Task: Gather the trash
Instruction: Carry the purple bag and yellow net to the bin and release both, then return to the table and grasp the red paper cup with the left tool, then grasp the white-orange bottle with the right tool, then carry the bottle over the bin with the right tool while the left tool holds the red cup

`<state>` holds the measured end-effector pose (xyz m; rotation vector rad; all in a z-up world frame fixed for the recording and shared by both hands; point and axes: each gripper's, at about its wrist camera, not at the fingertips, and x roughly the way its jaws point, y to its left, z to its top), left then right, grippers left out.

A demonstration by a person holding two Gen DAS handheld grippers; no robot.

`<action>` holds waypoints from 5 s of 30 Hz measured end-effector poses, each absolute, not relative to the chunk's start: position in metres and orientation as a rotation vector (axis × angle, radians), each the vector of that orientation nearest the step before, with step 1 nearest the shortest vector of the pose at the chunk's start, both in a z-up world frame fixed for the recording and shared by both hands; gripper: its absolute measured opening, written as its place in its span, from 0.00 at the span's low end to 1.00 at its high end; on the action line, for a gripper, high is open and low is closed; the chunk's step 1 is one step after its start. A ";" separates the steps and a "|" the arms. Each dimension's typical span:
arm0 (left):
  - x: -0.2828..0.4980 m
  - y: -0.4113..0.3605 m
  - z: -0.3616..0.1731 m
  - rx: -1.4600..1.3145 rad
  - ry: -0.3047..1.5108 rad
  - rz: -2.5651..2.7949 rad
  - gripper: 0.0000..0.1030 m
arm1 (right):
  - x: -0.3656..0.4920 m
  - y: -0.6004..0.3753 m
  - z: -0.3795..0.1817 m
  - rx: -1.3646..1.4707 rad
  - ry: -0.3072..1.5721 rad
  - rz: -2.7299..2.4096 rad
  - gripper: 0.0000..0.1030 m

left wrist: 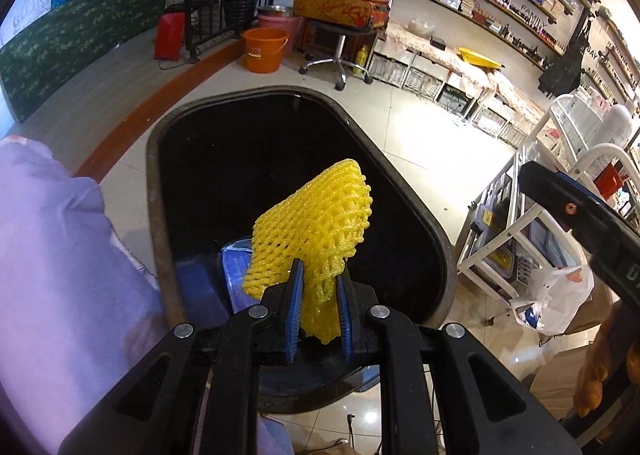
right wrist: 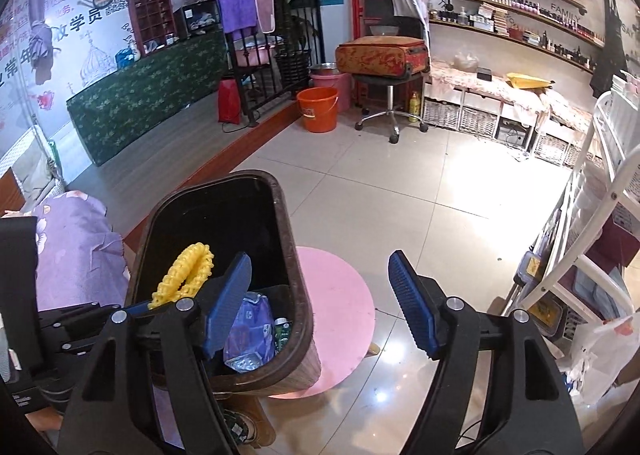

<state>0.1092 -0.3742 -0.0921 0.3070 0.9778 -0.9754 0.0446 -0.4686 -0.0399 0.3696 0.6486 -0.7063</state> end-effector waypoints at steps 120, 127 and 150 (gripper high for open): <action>0.201 0.034 -0.018 -0.102 0.933 -0.205 0.72 | 0.389 -0.051 -0.088 -0.512 1.065 0.439 0.61; 0.192 0.027 -0.021 -0.097 0.918 -0.219 0.72 | 0.348 -0.077 -0.066 -0.380 1.011 0.445 0.60; 0.149 -0.072 -0.011 -0.065 0.820 -0.526 0.72 | 0.208 -0.269 -0.013 0.149 0.801 0.072 0.60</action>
